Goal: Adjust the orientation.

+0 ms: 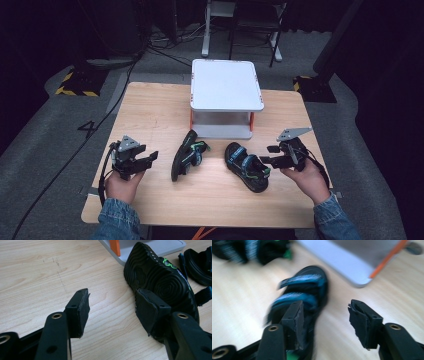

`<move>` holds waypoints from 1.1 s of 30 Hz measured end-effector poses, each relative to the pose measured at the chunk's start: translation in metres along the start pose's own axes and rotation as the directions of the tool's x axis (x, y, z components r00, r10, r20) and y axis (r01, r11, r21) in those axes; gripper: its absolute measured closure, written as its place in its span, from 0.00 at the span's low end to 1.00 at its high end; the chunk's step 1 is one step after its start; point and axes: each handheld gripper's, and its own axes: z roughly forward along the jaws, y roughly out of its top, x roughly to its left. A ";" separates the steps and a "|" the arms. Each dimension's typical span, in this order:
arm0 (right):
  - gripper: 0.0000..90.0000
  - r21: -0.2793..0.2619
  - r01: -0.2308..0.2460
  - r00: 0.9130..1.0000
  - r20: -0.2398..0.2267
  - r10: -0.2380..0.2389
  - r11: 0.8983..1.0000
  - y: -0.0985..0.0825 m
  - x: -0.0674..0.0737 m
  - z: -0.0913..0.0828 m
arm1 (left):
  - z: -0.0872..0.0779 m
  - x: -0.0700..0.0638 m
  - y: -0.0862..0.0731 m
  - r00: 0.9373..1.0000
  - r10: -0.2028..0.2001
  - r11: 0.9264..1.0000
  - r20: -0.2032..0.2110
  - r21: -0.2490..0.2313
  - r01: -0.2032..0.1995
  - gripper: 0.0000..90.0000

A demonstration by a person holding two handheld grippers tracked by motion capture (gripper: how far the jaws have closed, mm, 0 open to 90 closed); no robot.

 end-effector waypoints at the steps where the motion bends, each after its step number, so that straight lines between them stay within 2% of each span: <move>1: 0.52 0.000 0.000 1.000 0.000 0.000 1.000 0.000 0.000 0.000 | 0.000 0.000 0.000 1.000 -0.001 1.000 0.000 -0.001 0.001 0.49; 3: 0.55 0.025 0.023 0.999 -0.048 -0.022 0.999 -0.002 0.005 -0.004 | 0.003 0.000 0.002 1.000 0.002 1.000 0.003 -0.001 -0.002 0.49; 6: 0.58 0.061 0.048 0.996 -0.073 -0.043 0.997 -0.005 0.009 -0.004 | 0.004 -0.002 0.003 1.000 0.007 1.000 0.007 0.003 -0.007 0.49; 9: 0.62 0.123 0.070 0.995 -0.079 -0.060 0.990 -0.009 0.012 -0.001 | 0.008 -0.002 0.005 1.000 0.014 1.000 0.013 0.004 -0.014 0.49; 11: 0.64 0.139 0.078 0.994 -0.082 -0.067 0.987 -0.010 0.013 0.000 | 0.009 -0.002 0.006 1.000 0.012 1.000 0.016 0.004 -0.012 0.49; 12: 0.70 0.158 0.091 0.993 -0.089 -0.078 0.983 -0.011 0.015 0.002 | 0.010 -0.002 0.007 1.000 0.013 1.000 0.018 0.005 -0.013 0.50; 13: 0.72 0.164 0.099 0.992 -0.089 -0.085 0.981 -0.012 0.016 0.002 | 0.011 -0.002 0.008 1.000 0.021 1.000 0.020 0.008 -0.021 0.49; 15: 0.82 0.168 0.110 0.992 -0.079 -0.098 0.980 -0.012 0.018 0.001 | 0.013 -0.004 0.009 1.000 0.021 1.000 0.024 0.005 -0.021 0.49; 18: 0.91 0.155 0.123 0.991 -0.071 -0.113 0.980 -0.011 0.023 -0.001 | 0.015 -0.005 0.009 0.999 0.026 1.000 0.026 0.015 -0.027 0.49; 19: 0.95 0.117 0.138 0.988 -0.081 -0.129 0.984 -0.008 0.029 -0.001 | 0.015 -0.005 0.009 0.999 0.027 0.999 0.026 0.019 -0.028 0.49; 21: 0.96 0.111 0.142 0.988 -0.082 -0.133 0.984 -0.007 0.031 -0.001 | 0.015 -0.005 0.010 0.999 0.032 0.999 0.026 0.017 -0.032 0.49; 23: 0.96 0.088 0.165 0.983 -0.092 -0.157 0.982 -0.002 0.040 0.000 | 0.015 -0.005 0.009 0.999 0.024 1.000 0.024 0.013 -0.025 0.49; 26: 0.96 0.064 0.194 0.974 -0.134 -0.184 0.979 0.004 0.055 0.003 | 0.015 -0.005 0.009 1.000 0.020 1.000 0.020 0.010 -0.021 0.49; 27: 0.96 0.069 0.217 0.967 -0.153 -0.204 0.974 0.005 0.062 0.005 | 0.015 -0.004 0.010 0.999 0.029 0.999 0.023 0.013 -0.029 0.49; 29: 0.96 0.079 0.239 0.958 -0.180 -0.222 0.968 0.006 0.070 0.010 | 0.015 -0.005 0.010 0.999 0.031 0.999 0.024 0.013 -0.031 0.49; 30: 0.96 0.096 0.265 0.950 -0.198 -0.243 0.959 0.006 0.075 0.013 | 0.015 -0.005 0.010 0.999 0.027 1.000 0.023 0.011 -0.027 0.49; 32: 0.96 0.118 0.288 0.941 -0.218 -0.258 0.950 0.004 0.081 0.017 | 0.016 -0.005 0.010 0.999 0.026 1.000 0.026 0.009 -0.027 0.49; 33: 0.96 0.123 0.290 0.941 -0.220 -0.259 0.949 0.004 0.082 0.016 | 0.016 -0.005 0.011 0.999 0.026 1.000 0.027 0.009 -0.026 0.49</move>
